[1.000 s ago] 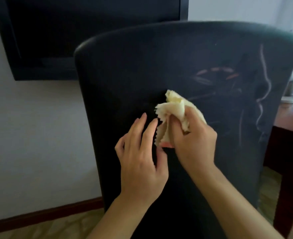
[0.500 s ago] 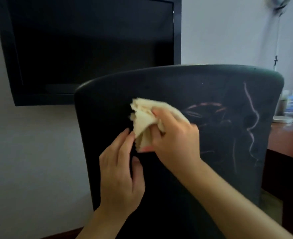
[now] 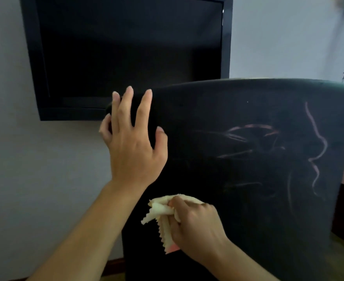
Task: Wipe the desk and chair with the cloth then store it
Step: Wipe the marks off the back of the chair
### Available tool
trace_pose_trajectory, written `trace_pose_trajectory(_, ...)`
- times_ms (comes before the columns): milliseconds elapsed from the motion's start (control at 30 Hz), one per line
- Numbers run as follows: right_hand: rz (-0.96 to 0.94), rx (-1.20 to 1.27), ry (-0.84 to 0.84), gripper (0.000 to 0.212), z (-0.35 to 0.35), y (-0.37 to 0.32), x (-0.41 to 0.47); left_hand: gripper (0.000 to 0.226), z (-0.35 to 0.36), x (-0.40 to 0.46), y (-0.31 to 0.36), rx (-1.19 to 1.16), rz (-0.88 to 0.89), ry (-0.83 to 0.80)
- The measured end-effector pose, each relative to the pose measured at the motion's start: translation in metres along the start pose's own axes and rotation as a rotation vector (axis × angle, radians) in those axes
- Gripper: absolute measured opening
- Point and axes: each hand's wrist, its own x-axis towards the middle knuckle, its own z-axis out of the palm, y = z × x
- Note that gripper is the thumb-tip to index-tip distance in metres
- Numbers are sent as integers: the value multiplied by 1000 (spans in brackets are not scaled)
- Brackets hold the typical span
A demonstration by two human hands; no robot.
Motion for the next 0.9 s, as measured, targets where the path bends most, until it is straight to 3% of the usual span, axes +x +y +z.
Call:
trace_pose_trajectory(200,-21,-103,369,25,-70,-11,97,45,7,32,-4,-54,9,75)
trace_pose_trajectory(467,79,-121,238,23,-21,-16,56,38,21,31,-11,-129,9,212)
trace_pose_trajectory(633,-22,-217,127,26,-26,-15,53,36,15,29,-15,-178,12,182)
trace_pose_trajectory(733,-128,-334,213,24,-54,-25,90,36,11,27,-12,-185,13,170)
trace_pose_trajectory(833,-58,-310,361,16,-83,-36,131,34,10,28,-13,-216,-15,194)
trace_pose_trajectory(900,-16,-302,366,19,-77,-34,130,33,12,30,-13,-221,-13,192)
